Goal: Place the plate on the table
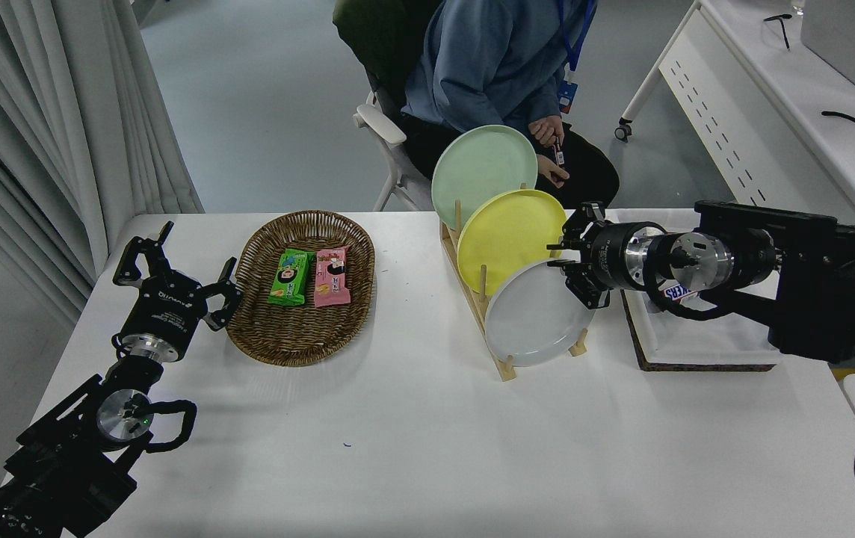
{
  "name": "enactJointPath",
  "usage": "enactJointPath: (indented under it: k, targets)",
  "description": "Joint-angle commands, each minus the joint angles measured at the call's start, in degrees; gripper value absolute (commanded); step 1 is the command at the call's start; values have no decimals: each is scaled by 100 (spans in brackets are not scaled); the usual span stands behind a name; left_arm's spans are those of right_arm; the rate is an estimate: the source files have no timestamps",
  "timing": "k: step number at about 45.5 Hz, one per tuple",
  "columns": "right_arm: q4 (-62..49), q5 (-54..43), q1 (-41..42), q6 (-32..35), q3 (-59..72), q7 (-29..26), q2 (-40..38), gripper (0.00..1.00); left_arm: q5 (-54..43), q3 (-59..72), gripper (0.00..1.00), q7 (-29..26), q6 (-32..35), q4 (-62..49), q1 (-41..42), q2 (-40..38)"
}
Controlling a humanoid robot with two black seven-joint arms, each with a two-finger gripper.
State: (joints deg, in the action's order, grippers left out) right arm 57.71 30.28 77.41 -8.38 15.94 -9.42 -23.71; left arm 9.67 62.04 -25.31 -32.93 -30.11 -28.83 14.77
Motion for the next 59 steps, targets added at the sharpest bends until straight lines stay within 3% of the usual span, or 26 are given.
enactJointPath:
  k: [1, 37, 59]
  targets:
    - [-23, 4, -7, 11, -3, -8, 15, 19, 0, 1, 100, 0, -3, -4, 0, 0]
    - [47, 4, 99, 73, -21, -280, -46, 1, 0, 1, 100, 0, 6, -4, 0, 0]
    - [117, 48, 485, 82, -662, -1185, -319, 0, 0, 1, 100, 0, 6, -4, 0, 0]
